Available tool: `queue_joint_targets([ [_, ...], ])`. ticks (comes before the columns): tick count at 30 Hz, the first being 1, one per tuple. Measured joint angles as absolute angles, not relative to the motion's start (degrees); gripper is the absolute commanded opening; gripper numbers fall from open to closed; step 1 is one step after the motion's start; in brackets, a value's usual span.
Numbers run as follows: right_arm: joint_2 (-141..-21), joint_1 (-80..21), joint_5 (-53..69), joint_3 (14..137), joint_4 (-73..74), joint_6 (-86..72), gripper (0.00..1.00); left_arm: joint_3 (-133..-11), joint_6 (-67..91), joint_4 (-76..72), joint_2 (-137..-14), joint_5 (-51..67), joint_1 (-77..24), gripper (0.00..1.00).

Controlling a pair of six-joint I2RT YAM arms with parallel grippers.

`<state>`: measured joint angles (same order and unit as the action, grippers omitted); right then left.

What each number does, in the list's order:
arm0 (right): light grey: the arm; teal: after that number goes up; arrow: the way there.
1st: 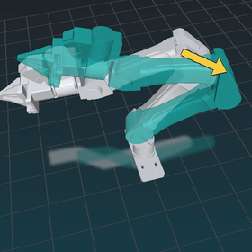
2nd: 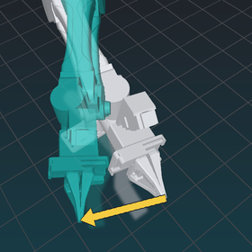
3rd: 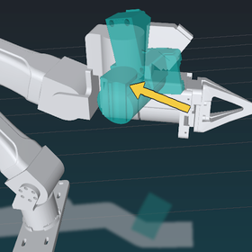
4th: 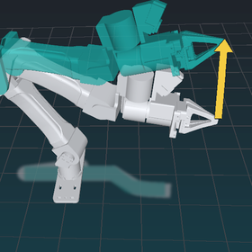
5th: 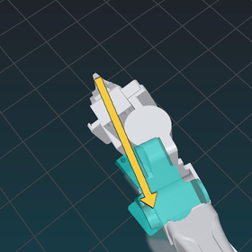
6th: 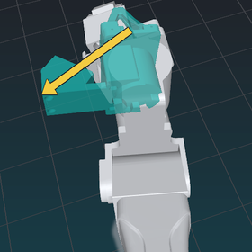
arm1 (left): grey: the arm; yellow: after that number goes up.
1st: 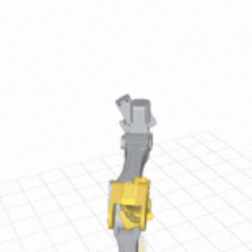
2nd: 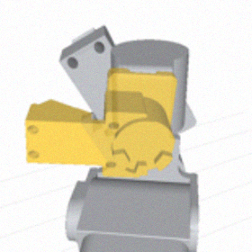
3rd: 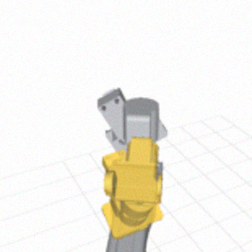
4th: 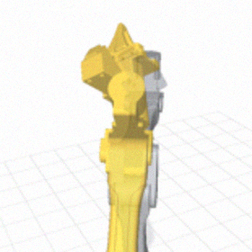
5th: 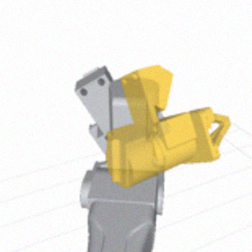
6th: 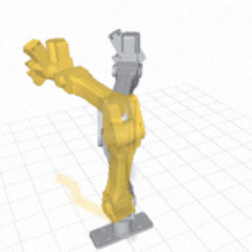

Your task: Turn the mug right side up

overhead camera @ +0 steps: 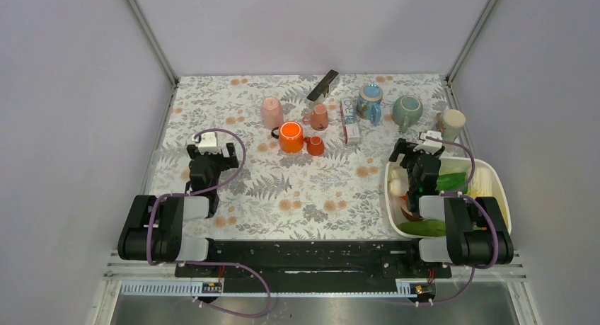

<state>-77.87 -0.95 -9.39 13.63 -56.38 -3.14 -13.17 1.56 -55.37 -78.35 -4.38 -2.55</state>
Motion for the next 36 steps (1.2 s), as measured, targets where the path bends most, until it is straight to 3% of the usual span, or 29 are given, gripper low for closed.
queue_joint_targets([
  [7, -77.9, -1.0, -9.3, 13.9, -55.9, -3.4, 0.99, -13.2, 1.5, -55.4, -78.3, -4.0, -2.5, 0.99],
  [11, -77.9, -1.0, -9.3, 13.9, -55.8, -3.4, 0.99, -15.7, -1.6, -46.2, -74.3, 4.3, -2.3, 0.99],
  [13, -77.9, -1.0, -9.3, 13.9, -55.8, -3.4, 0.99, -20.7, -4.6, -37.2, -71.7, 12.2, -2.3, 0.99],
  [17, -77.9, -1.0, -9.3, 13.9, -55.8, -3.4, 0.99, -38.2, -13.4, -17.2, -72.8, 31.1, -2.9, 0.83],
  [20, -77.9, -1.0, -7.9, 13.9, -55.8, -3.2, 0.99, -50.1, -18.8, -6.3, -78.1, 38.0, -4.6, 0.81],
  [25, -74.5, -1.0, -3.4, 13.8, -53.1, -2.2, 0.99, -63.0, -30.0, 8.5, -89.1, 39.5, -9.8, 0.76],
  [29, -68.5, -1.0, -0.8, 13.8, -51.4, -1.7, 0.99, -70.2, -37.8, 18.3, -96.9, 39.4, -12.4, 0.67],
  [36, -67.0, -1.0, 1.5, 14.2, -47.7, -1.2, 0.99, -81.1, -48.4, 28.5, -106.7, 35.6, -14.4, 0.66],
])
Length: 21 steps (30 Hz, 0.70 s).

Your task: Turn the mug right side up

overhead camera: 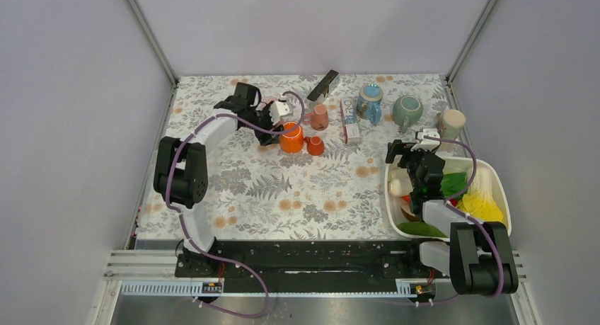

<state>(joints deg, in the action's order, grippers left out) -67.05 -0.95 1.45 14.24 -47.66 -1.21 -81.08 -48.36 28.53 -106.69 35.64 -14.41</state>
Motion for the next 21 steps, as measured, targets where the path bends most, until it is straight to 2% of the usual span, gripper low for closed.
queue_joint_targets([
  [5, -67.1, -1.0, 1.8, 15.2, -45.0, -1.1, 0.99, -80.7, -52.4, 31.8, -107.8, 32.8, -18.2, 0.66],
  [14, -67.0, -1.0, 2.3, 15.5, -43.6, -1.1, 0.99, -75.6, -57.3, 38.2, -104.6, 34.6, -22.6, 0.67],
  [18, -66.9, -1.0, 2.3, 15.5, -43.6, -1.1, 0.99, -75.6, -53.4, 35.9, -101.6, 33.4, -22.2, 0.67],
  [21, -66.9, -1.0, 2.3, 15.5, -43.6, -1.1, 0.99, -75.9, -49.0, 31.6, -101.0, 31.8, -21.6, 0.71],
])
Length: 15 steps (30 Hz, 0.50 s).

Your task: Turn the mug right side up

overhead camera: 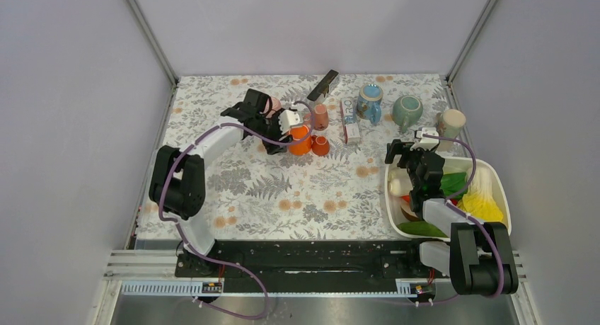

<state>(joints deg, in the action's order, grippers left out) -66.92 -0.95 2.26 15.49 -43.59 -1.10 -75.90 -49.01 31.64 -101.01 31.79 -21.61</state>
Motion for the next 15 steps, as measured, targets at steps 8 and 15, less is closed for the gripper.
queue_joint_targets([
  [8, -66.9, -1.0, 2.3, 15.6, -43.6, -1.1, 0.99, -84.4, -45.0, 29.4, -110.9, 23.9, -21.1, 0.57],
  [15, -66.9, -1.0, 2.3, 15.6, -43.6, -1.1, 0.99, -85.5, -47.0, 29.4, -115.2, 19.9, -21.4, 0.45],
])
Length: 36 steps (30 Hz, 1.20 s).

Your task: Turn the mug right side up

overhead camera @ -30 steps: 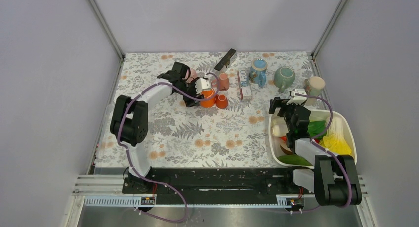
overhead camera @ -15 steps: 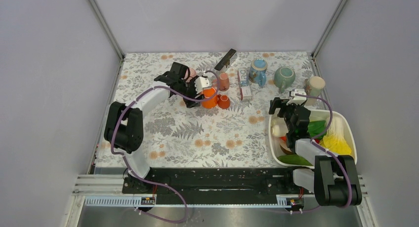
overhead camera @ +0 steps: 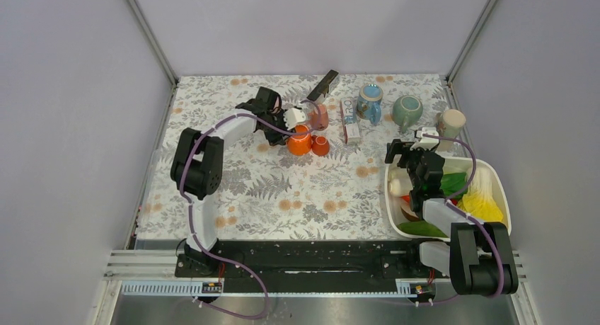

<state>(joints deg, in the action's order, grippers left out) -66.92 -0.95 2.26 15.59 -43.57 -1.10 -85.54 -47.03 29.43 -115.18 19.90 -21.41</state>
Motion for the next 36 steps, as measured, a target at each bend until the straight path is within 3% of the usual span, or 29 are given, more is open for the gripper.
queue_joint_targets([
  [4, -66.9, -1.0, 2.3, 15.7, -43.6, -1.1, 0.99, -86.1, -47.8, 29.8, -116.2, 19.3, -22.4, 0.36],
  [8, -66.9, -1.0, 2.3, 15.7, -43.6, -1.1, 0.99, -88.0, -47.5, 30.9, -118.3, 18.7, -23.3, 0.0],
  [16, -66.8, -1.0, 2.4, 16.0, -42.5, -1.1, 0.99, -88.3, -40.8, 31.5, -118.1, 18.0, -23.6, 0.0],
  [21, -62.8, -3.2, 3.3, 19.4, -33.2, -1.4, 0.99, -83.0, -29.7, 33.1, -112.4, 18.4, -23.2, 0.0],
  [31, -50.1, -32.6, 7.3, 27.4, -18.5, -0.9, 0.99, -79.0, -10.3, 38.7, -100.1, 32.3, -20.9, 0.0],
  [36, -48.7, -38.6, 5.7, 25.4, -17.8, 1.6, 0.99, -79.0, -5.9, 44.9, -95.8, 42.2, -19.1, 0.0],
])
